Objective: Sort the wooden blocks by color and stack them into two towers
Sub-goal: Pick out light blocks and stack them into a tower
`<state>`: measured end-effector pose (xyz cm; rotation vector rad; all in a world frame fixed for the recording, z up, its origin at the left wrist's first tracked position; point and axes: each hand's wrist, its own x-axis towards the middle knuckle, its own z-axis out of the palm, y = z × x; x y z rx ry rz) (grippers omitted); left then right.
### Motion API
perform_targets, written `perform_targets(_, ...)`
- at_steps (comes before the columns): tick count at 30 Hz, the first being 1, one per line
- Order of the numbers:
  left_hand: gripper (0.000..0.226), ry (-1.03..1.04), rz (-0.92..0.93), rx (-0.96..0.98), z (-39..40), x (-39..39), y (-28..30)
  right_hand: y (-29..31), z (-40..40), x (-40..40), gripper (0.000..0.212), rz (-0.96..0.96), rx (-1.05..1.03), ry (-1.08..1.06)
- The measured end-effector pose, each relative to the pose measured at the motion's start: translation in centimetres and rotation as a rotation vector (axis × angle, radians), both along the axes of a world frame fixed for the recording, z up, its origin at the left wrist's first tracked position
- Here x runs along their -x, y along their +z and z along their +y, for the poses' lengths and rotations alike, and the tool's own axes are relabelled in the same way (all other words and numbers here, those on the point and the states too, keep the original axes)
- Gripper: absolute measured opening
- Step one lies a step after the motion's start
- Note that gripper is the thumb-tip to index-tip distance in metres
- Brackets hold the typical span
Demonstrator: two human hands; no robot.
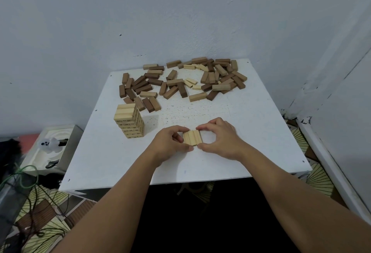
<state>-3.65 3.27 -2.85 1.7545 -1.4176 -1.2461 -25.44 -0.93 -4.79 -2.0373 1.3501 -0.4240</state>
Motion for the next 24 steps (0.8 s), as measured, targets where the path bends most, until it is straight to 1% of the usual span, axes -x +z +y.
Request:
perform_targets(6,0.054,-0.018,-0.011,-0.01,-0.1,-0.1,0.2,0.3,0.0,0.0,0.061,-0.003,-0.031,0.006)
perform_targets(8,0.057,-0.03,-0.017,-0.011,-0.1,-0.1,0.2,0.4,0.0,0.0,0.062,-0.007,-0.037,0.007)
perform_targets(11,0.078,-0.052,-0.07,0.0,0.0,-0.2,0.4,0.8,0.2,0.0,0.064,-0.001,-0.04,0.005)
perform_targets(13,0.087,-0.072,-0.149,0.041,0.2,-0.4,0.5,0.8,0.1,0.1,0.068,0.015,-0.027,-0.004)
perform_targets(14,0.086,-0.093,-0.209,0.075,0.4,-0.4,0.5,0.7,0.1,0.1,0.069,0.019,-0.019,-0.006)
perform_targets(16,0.078,-0.138,-0.354,0.157,0.7,-0.6,0.5,0.4,0.0,0.2,0.069,0.012,-0.018,0.014)
perform_targets(18,0.072,-0.149,-0.439,0.203,0.8,-0.7,0.3,0.2,-0.1,0.1,0.067,0.022,-0.024,0.042)
perform_targets(21,0.074,-0.119,-0.403,0.177,0.5,-0.7,-0.1,0.2,-0.2,0.0,0.063,0.04,-0.031,0.054)
perform_targets(24,0.069,-0.075,-0.341,0.158,0.4,-0.7,-0.6,0.3,-0.2,0.1,0.059,0.033,-0.047,0.059)
